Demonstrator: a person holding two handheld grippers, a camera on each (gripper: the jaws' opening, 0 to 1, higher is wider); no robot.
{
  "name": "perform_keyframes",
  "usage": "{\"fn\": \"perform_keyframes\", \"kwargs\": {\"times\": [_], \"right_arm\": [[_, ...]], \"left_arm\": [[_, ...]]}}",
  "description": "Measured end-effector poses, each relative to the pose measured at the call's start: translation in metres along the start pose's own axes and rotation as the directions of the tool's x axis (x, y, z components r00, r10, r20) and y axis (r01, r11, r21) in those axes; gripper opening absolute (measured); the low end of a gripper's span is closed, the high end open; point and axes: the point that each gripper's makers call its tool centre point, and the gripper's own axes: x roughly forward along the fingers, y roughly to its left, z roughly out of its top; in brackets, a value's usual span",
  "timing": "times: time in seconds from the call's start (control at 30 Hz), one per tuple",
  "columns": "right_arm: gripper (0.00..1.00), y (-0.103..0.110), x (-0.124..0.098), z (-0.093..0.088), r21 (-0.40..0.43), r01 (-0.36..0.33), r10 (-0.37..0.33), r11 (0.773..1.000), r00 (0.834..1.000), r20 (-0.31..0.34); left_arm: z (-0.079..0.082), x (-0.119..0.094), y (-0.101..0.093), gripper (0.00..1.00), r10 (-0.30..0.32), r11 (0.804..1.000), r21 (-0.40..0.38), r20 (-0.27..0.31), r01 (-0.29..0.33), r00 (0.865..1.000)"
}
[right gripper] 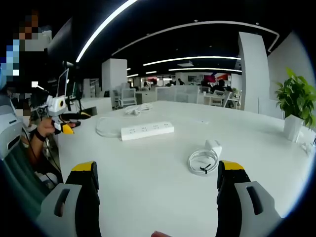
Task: Straighten the power strip on the desk, plug the charger into it
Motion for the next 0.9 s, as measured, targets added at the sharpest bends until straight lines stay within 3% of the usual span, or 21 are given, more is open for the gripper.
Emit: {"fn": "perform_keyframes", "kwargs": {"times": [0.57, 0.9], "right_arm": [[1.0, 0.003, 0.002, -0.003, -0.017, -0.019, 0.018, 1.0, 1.0, -0.015], [1.0, 0.001, 0.017, -0.001, -0.035, -0.044, 0.043, 0.998, 0.998, -0.039]], "left_arm": [[-0.004, -0.001, 0.0, 1.0, 0.001, 1.0, 0.0, -0.011, -0.001, 1.0], [-0.011, 0.0, 0.003, 1.0, 0.003, 1.0, -0.011, -0.017, -0.003, 1.0]]}}
